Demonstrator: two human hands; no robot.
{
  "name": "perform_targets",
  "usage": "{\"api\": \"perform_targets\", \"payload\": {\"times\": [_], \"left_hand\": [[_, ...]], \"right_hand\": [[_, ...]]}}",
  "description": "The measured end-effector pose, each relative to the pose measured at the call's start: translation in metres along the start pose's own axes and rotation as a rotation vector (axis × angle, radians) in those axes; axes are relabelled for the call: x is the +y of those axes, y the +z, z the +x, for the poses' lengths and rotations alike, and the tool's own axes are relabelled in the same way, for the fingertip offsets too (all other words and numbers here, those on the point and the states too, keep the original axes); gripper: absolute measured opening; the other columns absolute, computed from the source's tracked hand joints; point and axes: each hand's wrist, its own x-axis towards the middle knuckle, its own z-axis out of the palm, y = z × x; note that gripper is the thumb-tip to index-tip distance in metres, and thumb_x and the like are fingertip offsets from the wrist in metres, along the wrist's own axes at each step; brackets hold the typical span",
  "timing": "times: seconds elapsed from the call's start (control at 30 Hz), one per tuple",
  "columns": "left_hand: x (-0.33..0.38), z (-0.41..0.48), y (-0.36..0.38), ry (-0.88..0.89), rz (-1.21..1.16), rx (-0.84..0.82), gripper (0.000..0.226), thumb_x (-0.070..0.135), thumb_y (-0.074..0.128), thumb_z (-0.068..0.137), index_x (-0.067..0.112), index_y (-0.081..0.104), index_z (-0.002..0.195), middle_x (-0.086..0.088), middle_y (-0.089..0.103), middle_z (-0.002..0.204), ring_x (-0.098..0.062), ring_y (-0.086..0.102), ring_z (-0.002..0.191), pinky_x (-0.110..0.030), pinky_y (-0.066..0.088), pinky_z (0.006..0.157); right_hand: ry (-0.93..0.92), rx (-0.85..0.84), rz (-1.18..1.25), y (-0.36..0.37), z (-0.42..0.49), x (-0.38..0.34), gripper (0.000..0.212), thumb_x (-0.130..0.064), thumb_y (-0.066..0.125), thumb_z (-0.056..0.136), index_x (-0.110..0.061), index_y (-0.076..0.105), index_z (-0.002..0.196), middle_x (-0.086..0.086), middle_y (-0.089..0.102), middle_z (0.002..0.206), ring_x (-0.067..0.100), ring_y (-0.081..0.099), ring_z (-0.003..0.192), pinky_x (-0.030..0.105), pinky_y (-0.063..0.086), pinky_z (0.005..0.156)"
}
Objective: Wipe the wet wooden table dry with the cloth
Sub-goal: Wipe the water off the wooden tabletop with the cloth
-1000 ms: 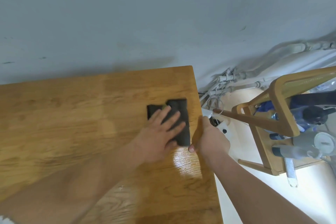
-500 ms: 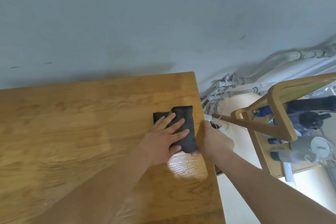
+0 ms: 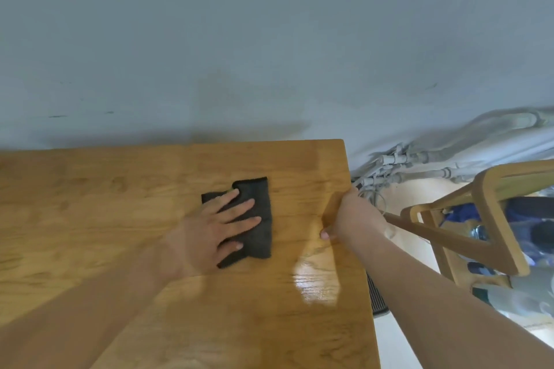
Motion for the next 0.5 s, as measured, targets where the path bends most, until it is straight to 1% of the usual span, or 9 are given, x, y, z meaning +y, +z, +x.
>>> {"api": "perform_targets", "payload": {"times": [0.07, 0.13, 0.2, 0.23, 0.33, 0.37, 0.4, 0.47, 0.5], "left_hand": [[-0.026, 0.022, -0.018, -0.022, 0.002, -0.057, 0.06, 0.064, 0.016, 0.098, 0.052, 0.008, 0.156, 0.019, -0.001, 0.168, -0.017, -0.015, 0.156, -0.043, 0.013, 0.128], [-0.03, 0.055, -0.033, -0.174, 0.004, -0.007, 0.057, 0.06, 0.024, 0.103, 0.054, 0.005, 0.157, 0.02, -0.004, 0.168, -0.017, -0.013, 0.157, -0.044, 0.019, 0.127], [-0.016, 0.094, -0.045, -0.273, -0.028, 0.008, 0.057, 0.056, 0.026, 0.106, 0.052, 0.003, 0.158, 0.018, -0.007, 0.168, -0.02, -0.014, 0.157, -0.045, 0.012, 0.128], [-0.006, 0.114, -0.052, -0.289, -0.059, 0.019, 0.057, 0.054, 0.026, 0.107, 0.05, 0.003, 0.159, 0.016, -0.007, 0.169, -0.022, -0.014, 0.157, -0.046, 0.007, 0.128], [0.038, 0.17, -0.063, -0.324, -0.144, 0.055, 0.056, 0.05, 0.027, 0.108, 0.047, 0.007, 0.16, 0.01, -0.005, 0.172, -0.028, -0.015, 0.157, -0.051, 0.0, 0.127], [0.056, 0.183, -0.065, -0.308, -0.158, 0.064, 0.056, 0.048, 0.028, 0.108, 0.046, 0.009, 0.16, 0.009, -0.003, 0.172, -0.029, -0.015, 0.157, -0.053, -0.001, 0.127], [0.075, 0.195, -0.065, -0.261, -0.162, 0.074, 0.055, 0.046, 0.03, 0.108, 0.045, 0.013, 0.16, 0.008, 0.0, 0.172, -0.03, -0.014, 0.157, -0.054, -0.002, 0.126], [0.101, 0.208, -0.064, -0.066, -0.126, 0.083, 0.052, 0.041, 0.034, 0.108, 0.042, 0.023, 0.159, 0.008, 0.009, 0.172, -0.029, -0.009, 0.157, -0.054, -0.001, 0.126], [0.102, 0.211, -0.067, 0.048, -0.105, 0.081, 0.05, 0.04, 0.036, 0.109, 0.042, 0.027, 0.158, 0.01, 0.013, 0.171, -0.028, -0.005, 0.157, -0.053, 0.001, 0.126]], "right_hand": [[0.001, 0.006, 0.003, -0.003, 0.002, 0.001, 0.131, -0.04, 0.086, 0.08, -0.009, -0.01, 0.162, 0.012, 0.057, 0.146, 0.03, 0.06, 0.128, 0.042, 0.054, 0.092], [0.009, 0.006, 0.004, -0.003, 0.004, 0.003, 0.128, -0.042, 0.084, 0.082, -0.013, -0.011, 0.163, 0.009, 0.056, 0.148, 0.028, 0.059, 0.129, 0.037, 0.052, 0.082], [-0.002, 0.017, -0.001, -0.002, 0.005, 0.006, 0.123, -0.045, 0.081, 0.085, -0.016, -0.01, 0.163, 0.003, 0.059, 0.142, 0.025, 0.062, 0.123, 0.029, 0.039, 0.061], [-0.007, 0.016, -0.002, -0.001, 0.006, 0.007, 0.122, -0.045, 0.08, 0.086, -0.017, -0.01, 0.163, 0.001, 0.061, 0.138, 0.024, 0.063, 0.12, 0.028, 0.031, 0.056], [0.006, 0.028, -0.017, 0.002, 0.01, 0.007, 0.119, -0.042, 0.079, 0.087, -0.015, -0.008, 0.163, 0.0, 0.064, 0.132, 0.023, 0.064, 0.116, 0.029, 0.028, 0.056], [0.008, 0.037, -0.025, 0.002, 0.01, 0.005, 0.116, -0.042, 0.079, 0.086, -0.014, -0.002, 0.163, 0.0, 0.064, 0.131, 0.022, 0.064, 0.116, 0.028, 0.031, 0.059], [0.014, 0.04, -0.022, 0.002, 0.009, 0.004, 0.108, -0.041, 0.081, 0.084, -0.013, 0.01, 0.162, 0.0, 0.065, 0.129, 0.022, 0.064, 0.116, 0.028, 0.033, 0.063], [0.018, 0.054, -0.004, 0.004, 0.01, 0.005, 0.076, -0.039, 0.084, 0.081, -0.02, 0.044, 0.142, -0.002, 0.067, 0.119, 0.02, 0.066, 0.113, 0.029, 0.038, 0.07], [0.017, 0.061, 0.004, 0.005, 0.009, 0.006, 0.062, -0.038, 0.085, 0.08, -0.022, 0.052, 0.13, -0.003, 0.068, 0.11, 0.019, 0.067, 0.11, 0.029, 0.039, 0.07]]}}
